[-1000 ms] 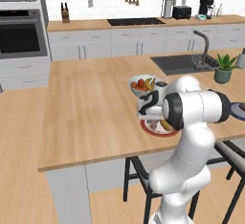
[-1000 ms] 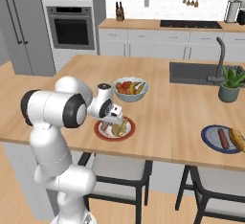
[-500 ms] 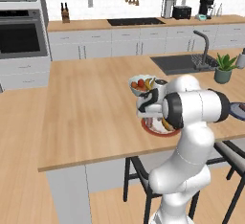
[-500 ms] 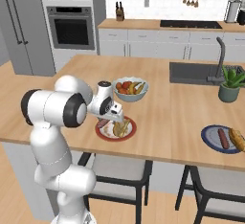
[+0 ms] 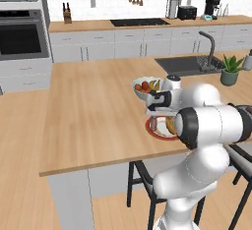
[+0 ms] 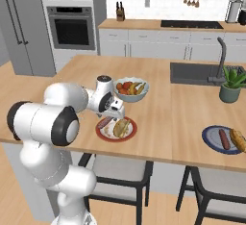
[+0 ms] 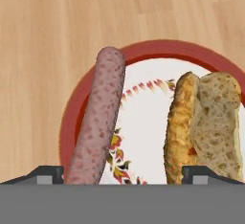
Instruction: Place one bun and one sausage from the bowl on each plate.
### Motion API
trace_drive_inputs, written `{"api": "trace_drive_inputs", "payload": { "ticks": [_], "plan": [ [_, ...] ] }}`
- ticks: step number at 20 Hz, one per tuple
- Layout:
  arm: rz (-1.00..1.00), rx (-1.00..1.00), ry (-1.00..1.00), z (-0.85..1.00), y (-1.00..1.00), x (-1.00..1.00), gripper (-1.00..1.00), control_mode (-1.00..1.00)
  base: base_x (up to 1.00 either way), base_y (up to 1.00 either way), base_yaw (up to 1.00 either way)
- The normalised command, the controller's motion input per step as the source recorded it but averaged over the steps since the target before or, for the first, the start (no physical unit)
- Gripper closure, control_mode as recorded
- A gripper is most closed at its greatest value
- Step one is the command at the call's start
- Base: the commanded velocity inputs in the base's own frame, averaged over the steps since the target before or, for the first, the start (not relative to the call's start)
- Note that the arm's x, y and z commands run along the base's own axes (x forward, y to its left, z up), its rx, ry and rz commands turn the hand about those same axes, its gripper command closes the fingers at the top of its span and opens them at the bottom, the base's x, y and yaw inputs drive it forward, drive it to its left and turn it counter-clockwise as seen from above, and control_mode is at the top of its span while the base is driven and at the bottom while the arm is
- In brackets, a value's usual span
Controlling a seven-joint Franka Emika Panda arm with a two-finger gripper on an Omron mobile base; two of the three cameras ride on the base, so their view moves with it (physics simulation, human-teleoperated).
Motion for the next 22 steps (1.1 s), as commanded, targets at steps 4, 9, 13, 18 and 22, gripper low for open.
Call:
{"api": "trace_drive_inputs", "payload": {
  "ticks": [4, 9, 13, 18, 22],
  "plan": [
    [0.00, 0.00, -0.04, 0.57, -0.09, -0.89, -1.00, -1.00, 0.00, 0.00, 0.00],
    [0.00, 0.00, -0.04, 0.71, 0.00, -0.70, -1.00, -1.00, 0.00, 0.00, 0.00],
    [0.00, 0.00, -0.02, 0.73, 0.00, -0.34, -1.00, -1.00, 0.00, 0.00, 0.00],
    [0.00, 0.00, 0.00, 0.40, 0.00, -0.58, -1.00, -1.00, 0.00, 0.00, 0.00],
    [0.00, 0.00, -0.01, 0.39, 0.11, -0.67, -1.00, -1.00, 0.00, 0.00, 0.00]
  ]
}}
